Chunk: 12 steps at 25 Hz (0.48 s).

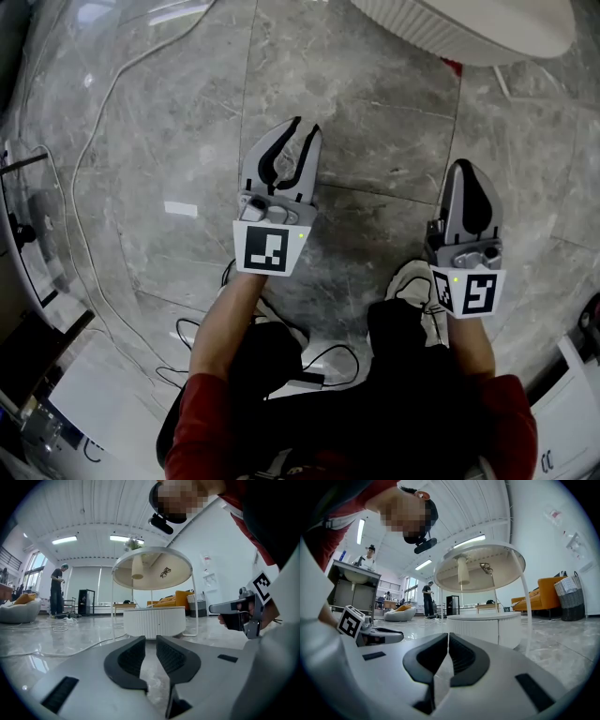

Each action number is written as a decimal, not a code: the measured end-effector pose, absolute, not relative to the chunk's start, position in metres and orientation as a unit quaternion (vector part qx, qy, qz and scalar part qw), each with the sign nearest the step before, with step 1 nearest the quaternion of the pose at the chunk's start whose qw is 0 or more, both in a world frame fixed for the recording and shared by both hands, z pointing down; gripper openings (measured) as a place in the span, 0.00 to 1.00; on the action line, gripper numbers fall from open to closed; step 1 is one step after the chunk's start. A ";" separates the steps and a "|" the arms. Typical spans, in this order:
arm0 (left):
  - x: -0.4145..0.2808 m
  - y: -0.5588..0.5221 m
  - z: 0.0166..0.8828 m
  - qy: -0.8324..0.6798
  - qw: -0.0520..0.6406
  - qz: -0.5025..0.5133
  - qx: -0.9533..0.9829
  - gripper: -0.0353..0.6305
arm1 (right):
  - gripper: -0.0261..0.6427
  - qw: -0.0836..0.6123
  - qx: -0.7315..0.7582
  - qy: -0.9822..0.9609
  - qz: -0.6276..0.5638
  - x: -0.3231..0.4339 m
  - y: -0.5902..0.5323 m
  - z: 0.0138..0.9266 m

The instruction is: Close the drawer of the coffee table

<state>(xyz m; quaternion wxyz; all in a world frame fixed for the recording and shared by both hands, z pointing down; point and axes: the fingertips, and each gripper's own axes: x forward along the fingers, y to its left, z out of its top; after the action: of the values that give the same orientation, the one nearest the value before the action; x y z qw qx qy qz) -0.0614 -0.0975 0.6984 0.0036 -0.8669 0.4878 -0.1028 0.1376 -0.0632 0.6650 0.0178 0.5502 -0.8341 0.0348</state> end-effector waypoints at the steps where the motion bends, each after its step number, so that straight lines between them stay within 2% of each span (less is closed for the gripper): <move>1: -0.065 -0.098 0.696 0.491 0.003 -0.099 -0.866 0.17 | 0.07 0.018 0.549 -0.835 0.034 0.136 -0.063 0.665; 3: -0.071 -0.098 0.687 0.497 0.012 -0.084 -0.864 0.10 | 0.07 0.020 0.548 -0.836 0.031 0.133 -0.062 0.665; 5: -0.075 -0.098 0.679 0.500 0.031 -0.078 -0.862 0.07 | 0.07 0.020 0.548 -0.836 0.029 0.131 -0.063 0.664; 12: -0.089 -0.094 0.650 0.496 0.035 -0.081 -0.864 0.07 | 0.07 0.009 0.555 -0.832 0.016 0.124 -0.072 0.645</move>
<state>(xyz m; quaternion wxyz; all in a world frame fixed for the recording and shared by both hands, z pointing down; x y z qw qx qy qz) -0.0892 -0.0937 0.6499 0.0347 -0.8636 0.4963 -0.0814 0.1237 -0.0716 0.6447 0.0090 0.5551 -0.8316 0.0158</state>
